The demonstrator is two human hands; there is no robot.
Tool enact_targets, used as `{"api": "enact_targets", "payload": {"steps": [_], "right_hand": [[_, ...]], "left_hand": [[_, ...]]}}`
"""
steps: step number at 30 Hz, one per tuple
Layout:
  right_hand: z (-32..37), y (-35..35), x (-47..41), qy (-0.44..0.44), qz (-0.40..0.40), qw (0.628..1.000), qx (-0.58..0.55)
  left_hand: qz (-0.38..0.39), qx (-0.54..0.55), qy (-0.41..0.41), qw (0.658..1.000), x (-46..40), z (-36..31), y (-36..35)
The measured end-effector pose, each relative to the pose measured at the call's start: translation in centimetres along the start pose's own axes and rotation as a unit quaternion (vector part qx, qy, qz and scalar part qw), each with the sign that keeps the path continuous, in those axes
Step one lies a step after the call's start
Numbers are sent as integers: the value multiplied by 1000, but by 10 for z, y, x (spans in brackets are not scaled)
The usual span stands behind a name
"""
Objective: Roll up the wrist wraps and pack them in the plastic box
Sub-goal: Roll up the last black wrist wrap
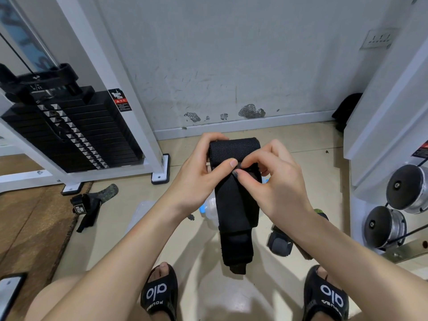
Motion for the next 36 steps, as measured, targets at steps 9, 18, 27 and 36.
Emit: {"api": "enact_targets", "payload": {"steps": [9, 18, 27, 36], "right_hand": [[-30, -14, -7, -330, 112, 878, -328], [-24, -13, -14, -254, 120, 888, -363], [-23, -16, -13, -275, 144, 871, -381], [-27, -13, -15, -245, 117, 891, -365]], "left_hand": [[9, -6, -26, 1000, -1, -2, 4], [20, 45, -41, 998, -1, -9, 4], [35, 94, -40, 994, 1, -10, -1], [47, 61, -30, 997, 2, -8, -4]]}}
Point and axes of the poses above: each hand's wrist, its own x-axis away from the middle knuckle, its own y-axis out of the back of the hand, z = x × y, the point moved 8 cm from there along -x, towards the middle knuckle, and after that the axes turned 11 degrees about -x, right-handed, at the moved point
